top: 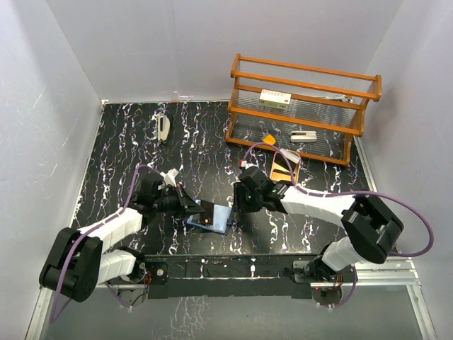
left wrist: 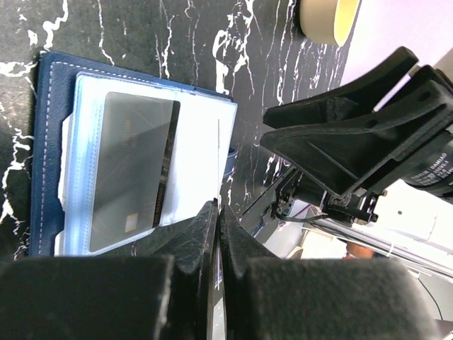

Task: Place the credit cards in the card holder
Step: Insert the credit card into the card holder.

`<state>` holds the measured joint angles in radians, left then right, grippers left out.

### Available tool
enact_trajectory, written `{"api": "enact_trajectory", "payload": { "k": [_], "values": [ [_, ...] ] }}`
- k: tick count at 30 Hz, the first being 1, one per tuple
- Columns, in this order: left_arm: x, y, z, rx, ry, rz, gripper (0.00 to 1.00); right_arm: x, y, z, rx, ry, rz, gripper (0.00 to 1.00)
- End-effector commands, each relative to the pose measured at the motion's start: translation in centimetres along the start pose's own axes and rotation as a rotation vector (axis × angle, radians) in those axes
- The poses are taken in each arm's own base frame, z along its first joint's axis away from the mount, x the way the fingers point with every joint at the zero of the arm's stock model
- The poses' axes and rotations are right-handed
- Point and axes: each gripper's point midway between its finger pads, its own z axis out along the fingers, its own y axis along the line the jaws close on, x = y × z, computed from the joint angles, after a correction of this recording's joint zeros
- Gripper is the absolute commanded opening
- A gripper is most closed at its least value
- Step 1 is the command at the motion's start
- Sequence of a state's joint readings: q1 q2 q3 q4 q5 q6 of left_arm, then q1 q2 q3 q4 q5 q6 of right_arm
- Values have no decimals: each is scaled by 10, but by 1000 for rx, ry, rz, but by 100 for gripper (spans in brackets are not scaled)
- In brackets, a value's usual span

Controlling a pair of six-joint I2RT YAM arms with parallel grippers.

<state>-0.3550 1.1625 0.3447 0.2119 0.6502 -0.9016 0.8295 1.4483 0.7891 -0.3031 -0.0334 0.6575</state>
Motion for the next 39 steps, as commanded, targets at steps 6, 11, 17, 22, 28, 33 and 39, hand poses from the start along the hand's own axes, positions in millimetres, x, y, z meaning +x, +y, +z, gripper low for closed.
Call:
{"api": "enact_trajectory", "payload": {
  "k": [6, 11, 17, 22, 28, 33, 39],
  "values": [
    [-2, -9, 3, 58, 24, 1, 0, -29, 25, 18, -73, -66, -10, 38],
    [-1, -5, 3, 49, 15, 0, 0, -23, 21, 26, -53, -39, -9, 37],
    [2, -2, 5, 49, 34, 19, 0, -12, 13, 38, -46, -10, -41, 34],
    [-5, 2, 3, -13, 23, 22, 0, -14, -2, 50, 18, -9, -141, 25],
    [-10, 5, -1, -50, 22, 9, 0, -25, -6, 53, 26, -36, -229, 23],
    [-10, 8, 0, -39, 37, 0, 0, -27, -9, 56, 27, -26, -270, 23],
    [-2, 12, 1, -29, 86, 29, 0, -21, -7, 57, 2, -22, -255, 22]
  ]
}}
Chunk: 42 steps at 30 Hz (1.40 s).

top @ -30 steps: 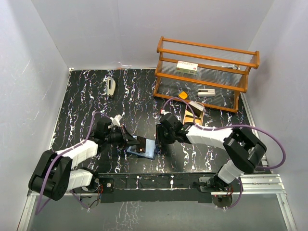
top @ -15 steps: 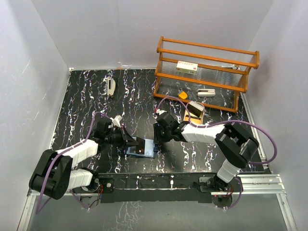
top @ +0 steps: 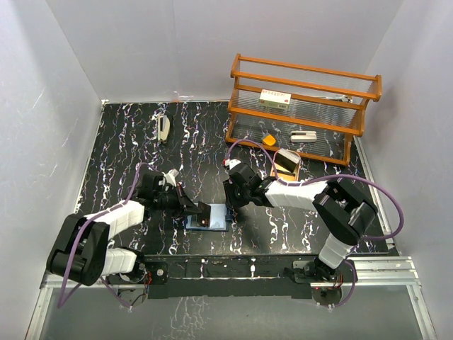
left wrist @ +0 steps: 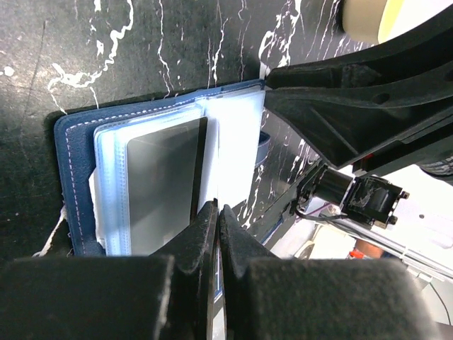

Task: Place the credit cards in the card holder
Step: Insert the credit card into the card holder.

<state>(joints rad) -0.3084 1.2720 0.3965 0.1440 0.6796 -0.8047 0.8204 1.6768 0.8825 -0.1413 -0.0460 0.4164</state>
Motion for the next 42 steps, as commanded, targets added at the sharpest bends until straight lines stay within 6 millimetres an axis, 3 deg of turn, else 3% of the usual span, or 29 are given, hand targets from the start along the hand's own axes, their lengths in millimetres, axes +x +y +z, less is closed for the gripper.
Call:
{"api": "enact_trajectory", "payload": {
  "k": [1, 10, 26, 30, 37, 42],
  "values": [
    [4, -6, -3, 30, 39, 40, 0, 4, -9, 6, 22, 2, -19, 22],
    [7, 0, 6, 45, 83, 29, 0, 4, -8, 9, 17, 5, -16, 22],
    [1, 16, 12, 5, -7, -14, 0, 15, -7, 7, 12, 32, 56, 22],
    [2, 17, 12, 31, -34, -38, 0, 14, 0, -5, 0, 40, 123, 25],
    [3, 17, 12, 49, -46, -32, 0, -10, 13, -35, -32, -26, 142, 32],
    [3, 18, 14, 55, -52, -33, 0, 2, 20, -38, -86, -2, 172, 34]
  ]
}}
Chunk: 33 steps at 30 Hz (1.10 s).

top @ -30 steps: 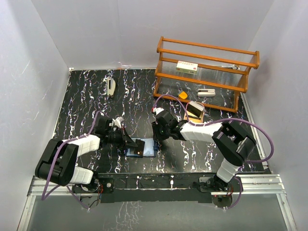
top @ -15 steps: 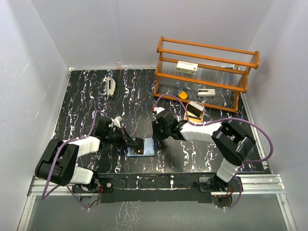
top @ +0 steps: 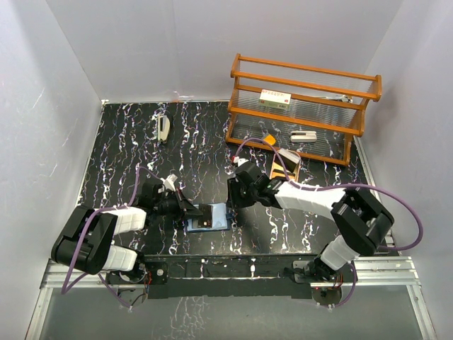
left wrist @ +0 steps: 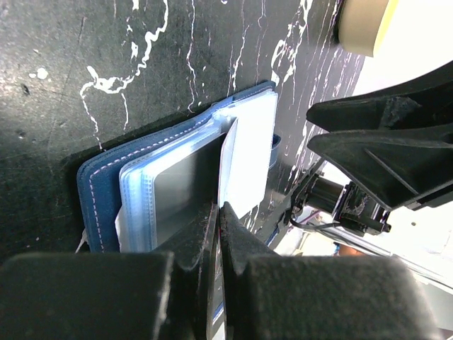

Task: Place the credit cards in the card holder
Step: Insert the credit card into the card holder.

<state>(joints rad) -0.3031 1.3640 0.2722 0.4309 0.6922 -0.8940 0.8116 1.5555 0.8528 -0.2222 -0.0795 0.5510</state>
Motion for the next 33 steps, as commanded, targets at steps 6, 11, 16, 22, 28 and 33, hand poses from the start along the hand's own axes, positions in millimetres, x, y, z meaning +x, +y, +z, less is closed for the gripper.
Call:
{"api": "enact_trajectory", "payload": {
  "k": [6, 11, 16, 22, 28, 33],
  "values": [
    [-3, 2, 0, 1, -32, 13, 0, 16, 28, -9, -159, 39, 61, 35],
    [-5, 1, 1, 6, -34, 15, 0, 27, 29, -1, -165, 74, 79, 35],
    [-7, 1, 1, 1, -48, 15, 0, 37, 34, 5, -173, 99, 91, 33],
    [-5, 3, 1, 19, -66, -1, 0, 44, 32, 10, -165, 107, 111, 30],
    [-3, 2, 1, 33, -62, 3, 0, 44, 31, 10, -160, 98, 118, 28],
    [-3, 1, 1, 37, -59, 8, 0, 41, 31, 10, -155, 86, 116, 27]
  ]
}}
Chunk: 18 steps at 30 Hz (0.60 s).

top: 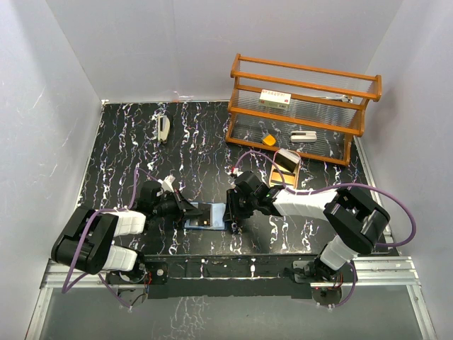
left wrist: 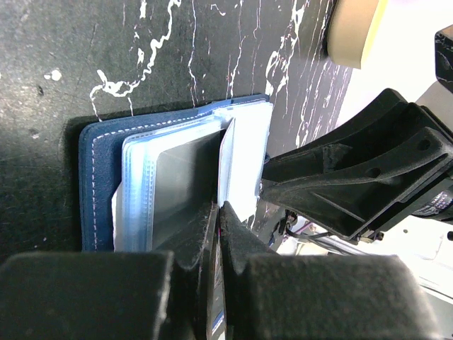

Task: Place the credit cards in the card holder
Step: Insert the credit card into the card holder.

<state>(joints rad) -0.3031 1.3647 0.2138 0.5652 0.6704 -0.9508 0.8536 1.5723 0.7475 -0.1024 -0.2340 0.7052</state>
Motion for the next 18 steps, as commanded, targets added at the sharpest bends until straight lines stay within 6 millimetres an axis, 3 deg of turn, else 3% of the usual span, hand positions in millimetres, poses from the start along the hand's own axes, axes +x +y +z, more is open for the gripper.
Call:
{"api": "enact_trajectory", "payload": {
  "k": [1, 11, 15, 18],
  "values": [
    [1, 3, 2, -4, 2, 6, 0, -4, 4, 4, -14, -28, -9, 26],
    [5, 4, 6, -18, 7, 10, 1, -8, 6, 2, -14, -44, -5, 25],
    [1, 5, 5, -61, 11, 18, 14, -11, 5, -2, 1, -57, -17, 25],
    [-7, -3, -1, -85, -19, 54, 36, -15, 4, -7, 19, -73, -29, 25]
  ]
}}
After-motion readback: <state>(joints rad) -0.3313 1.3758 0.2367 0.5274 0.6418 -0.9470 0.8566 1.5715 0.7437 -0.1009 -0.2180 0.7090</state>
